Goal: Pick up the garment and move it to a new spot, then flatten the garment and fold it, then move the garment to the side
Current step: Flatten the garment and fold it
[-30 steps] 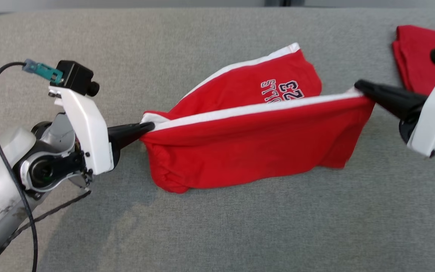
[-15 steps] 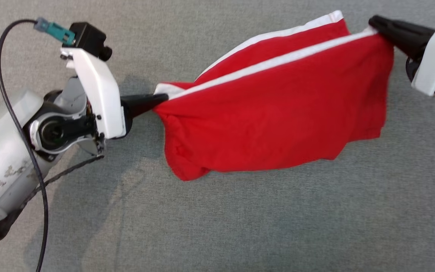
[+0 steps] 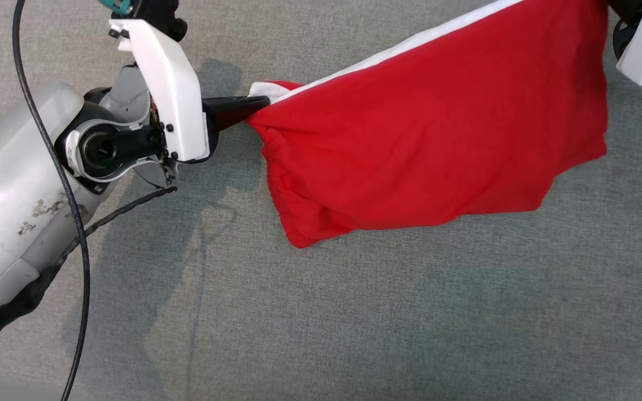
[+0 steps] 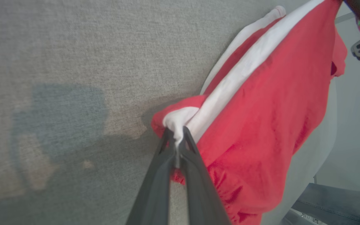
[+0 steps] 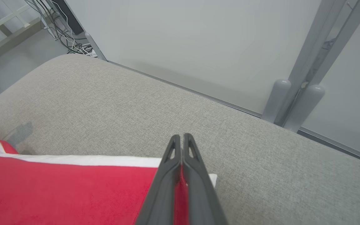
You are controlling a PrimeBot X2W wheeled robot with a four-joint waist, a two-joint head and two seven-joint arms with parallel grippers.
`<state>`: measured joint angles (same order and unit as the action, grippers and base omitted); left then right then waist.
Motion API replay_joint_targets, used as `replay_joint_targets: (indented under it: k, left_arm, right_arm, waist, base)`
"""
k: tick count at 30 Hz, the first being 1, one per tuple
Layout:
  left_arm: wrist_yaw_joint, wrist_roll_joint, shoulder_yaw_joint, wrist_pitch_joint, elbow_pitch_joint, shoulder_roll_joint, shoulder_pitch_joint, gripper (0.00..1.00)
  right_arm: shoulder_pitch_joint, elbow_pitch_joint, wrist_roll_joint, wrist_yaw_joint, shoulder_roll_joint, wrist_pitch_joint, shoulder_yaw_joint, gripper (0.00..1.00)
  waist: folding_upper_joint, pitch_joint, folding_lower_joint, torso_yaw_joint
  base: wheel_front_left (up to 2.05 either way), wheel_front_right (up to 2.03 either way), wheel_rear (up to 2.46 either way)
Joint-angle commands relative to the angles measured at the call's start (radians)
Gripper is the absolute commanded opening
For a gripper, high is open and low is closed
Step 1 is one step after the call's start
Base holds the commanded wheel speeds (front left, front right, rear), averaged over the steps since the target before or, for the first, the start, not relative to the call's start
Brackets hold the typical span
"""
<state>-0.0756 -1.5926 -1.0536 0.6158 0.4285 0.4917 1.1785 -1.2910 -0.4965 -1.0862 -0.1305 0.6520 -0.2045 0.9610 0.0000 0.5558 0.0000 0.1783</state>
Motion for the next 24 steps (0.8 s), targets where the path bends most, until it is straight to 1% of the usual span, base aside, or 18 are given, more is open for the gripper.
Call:
replay_joint_targets:
  k: [1,4,5,6,13,14,15,16,17,18,19,24]
  left_arm:
    - [-0.006,0.006,0.003,0.004,0.013,-0.004,0.019,0.00]
    - [-0.011,0.006,0.006,0.006,0.023,-0.013,0.027,0.00]
    - [-0.014,0.008,0.006,0.006,0.030,-0.020,0.028,0.00]
    - [-0.014,0.008,0.006,0.006,0.030,-0.020,0.028,0.00]
    - [-0.026,0.011,0.001,0.011,0.054,-0.037,0.038,0.00]
    - [-0.027,0.011,0.001,0.013,0.056,-0.039,0.039,0.05]
    - [-0.029,0.013,0.000,0.014,0.058,-0.039,0.041,0.22]
    - [-0.030,0.015,-0.001,0.014,0.060,-0.040,0.040,0.42]
    - [-0.031,0.015,-0.003,0.014,0.062,-0.041,0.039,0.66]
    - [-0.034,0.014,-0.003,0.014,0.064,-0.042,0.038,1.00]
    - [-0.036,0.016,-0.004,0.014,0.067,-0.042,0.036,1.00]
    - [-0.043,0.015,-0.008,0.014,0.084,-0.030,0.012,1.00]
  right_arm:
    - [-0.025,-0.024,-0.011,-0.001,0.001,0.030,0.024,0.00]
    - [-0.047,-0.054,-0.021,-0.001,-0.002,0.054,0.053,0.00]
    - [-0.063,-0.084,-0.033,-0.001,-0.006,0.069,0.081,0.00]
    - [-0.063,-0.084,-0.033,-0.001,-0.006,0.069,0.081,0.00]
    - [-0.097,-0.150,-0.075,-0.001,-0.026,0.140,0.170,0.00]
    - [-0.100,-0.156,-0.081,-0.001,-0.030,0.150,0.181,0.00]
    - [-0.102,-0.159,-0.088,-0.001,-0.033,0.160,0.195,0.00]
    - [-0.103,-0.163,-0.097,-0.001,-0.037,0.170,0.204,0.00]
    - [-0.105,-0.171,-0.105,-0.001,-0.039,0.183,0.210,0.20]
    - [-0.106,-0.180,-0.113,-0.001,-0.040,0.194,0.221,0.97]
    - [-0.105,-0.185,-0.121,-0.001,-0.045,0.204,0.231,1.00]
    - [-0.089,-0.194,-0.151,-0.001,-0.058,0.263,0.265,1.00]
  waist:
    - [0.0000,0.009,0.0000,0.007]
    - [0.0000,0.015,0.0000,0.010]
    - [0.0000,0.020,0.0000,0.012]
    - [0.0000,0.020,0.0000,0.012]
    - [0.0000,0.028,0.0000,0.015]
    - [0.0000,0.028,0.0000,0.015]
    - [0.0000,0.027,0.0000,0.015]
    - [0.0000,0.026,0.0000,0.015]
    - [0.0000,0.023,0.0000,0.014]
    - [0.0000,0.020,0.0000,0.013]
    - [0.0000,0.015,0.0000,0.011]
    - [0.0000,-0.028,0.0000,0.000]
  base:
    - [0.00,0.00,0.00]
    - [0.00,0.00,0.00]
    - [0.00,0.00,0.00]
    - [0.00,0.00,0.00]
    - [0.00,0.00,0.00]
    - [0.00,0.00,0.00]
    - [0.00,0.00,0.00]
    - [0.00,0.00,0.00]
    - [0.00,0.00,0.00]
    - [0.00,0.00,0.00]
    - [0.00,0.00,0.00]
    - [0.00,0.00,0.00]
